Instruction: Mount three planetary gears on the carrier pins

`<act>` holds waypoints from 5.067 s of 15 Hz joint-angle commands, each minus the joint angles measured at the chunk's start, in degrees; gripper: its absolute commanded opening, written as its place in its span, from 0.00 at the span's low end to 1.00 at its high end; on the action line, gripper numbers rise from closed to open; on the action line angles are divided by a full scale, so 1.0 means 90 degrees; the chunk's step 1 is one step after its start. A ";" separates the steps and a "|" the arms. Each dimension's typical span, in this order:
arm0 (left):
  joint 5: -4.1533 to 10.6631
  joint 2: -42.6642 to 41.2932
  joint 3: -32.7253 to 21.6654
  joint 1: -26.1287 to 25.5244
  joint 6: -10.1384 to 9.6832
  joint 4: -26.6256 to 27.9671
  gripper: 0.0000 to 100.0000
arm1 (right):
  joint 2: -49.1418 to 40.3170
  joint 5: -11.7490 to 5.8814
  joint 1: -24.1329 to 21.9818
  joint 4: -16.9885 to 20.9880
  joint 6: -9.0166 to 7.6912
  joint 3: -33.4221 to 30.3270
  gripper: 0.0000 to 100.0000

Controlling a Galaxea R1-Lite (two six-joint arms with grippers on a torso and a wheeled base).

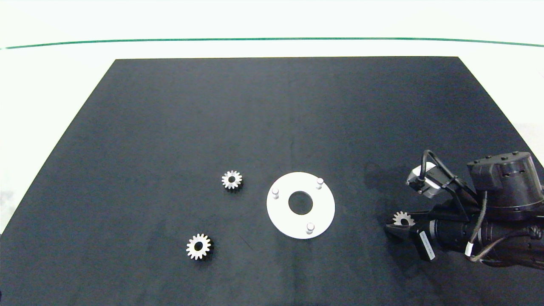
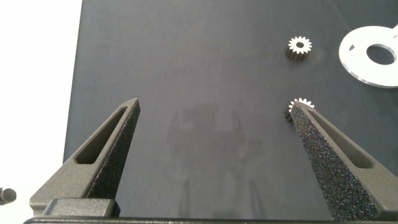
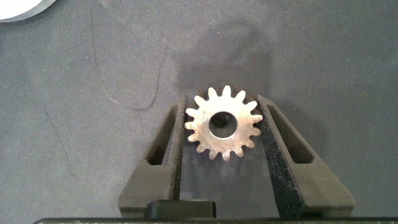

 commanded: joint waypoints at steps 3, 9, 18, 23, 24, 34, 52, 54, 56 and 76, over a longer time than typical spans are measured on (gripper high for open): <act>0.0002 0.0003 0.0010 -0.0001 0.0006 0.0006 1.00 | -0.0017 0.0000 0.0000 -0.0007 -0.0010 0.0012 0.24; 0.0002 0.0013 0.0010 -0.0001 0.0006 0.0006 1.00 | 0.0002 0.0000 -0.0010 -0.0007 -0.0088 0.0032 0.12; -0.0008 0.0013 0.0010 -0.0011 0.0006 0.0006 1.00 | -0.0642 -0.0196 0.0000 0.0511 -0.0518 -0.0427 0.07; -0.0008 -0.0007 -0.0009 -0.0001 0.0006 0.0035 1.00 | -0.0740 -0.0215 0.0195 0.1770 -0.0547 -0.1472 0.07; -0.0008 -0.0007 -0.0019 -0.0011 0.0006 0.0035 1.00 | -0.0740 -0.0215 0.0195 0.1770 -0.0547 -0.1472 0.07; -0.0008 -0.0017 -0.0039 -0.0001 0.0035 0.0035 1.00 | -0.0818 -0.0323 0.0195 0.1751 -0.0538 -0.1013 1.00; -0.0008 -0.0017 -0.0048 -0.0011 0.0025 0.0045 1.00 | -0.0467 -0.0215 0.0068 -0.0290 -0.0274 0.0462 0.87; -0.0008 -0.0017 -0.0058 -0.0011 0.0025 0.0035 1.00 | -0.0457 -0.0098 -0.0059 -0.0310 -0.0284 0.0452 0.84; -0.0008 -0.0007 -0.0087 -0.0011 0.0025 0.0035 1.00 | -0.0418 -0.0059 -0.0068 -0.0319 -0.0284 0.0423 0.79; -0.0008 0.0110 -0.0244 -0.0011 0.0015 0.0045 1.00 | 0.0188 0.0517 -0.0352 -0.0564 -0.0274 0.0266 0.39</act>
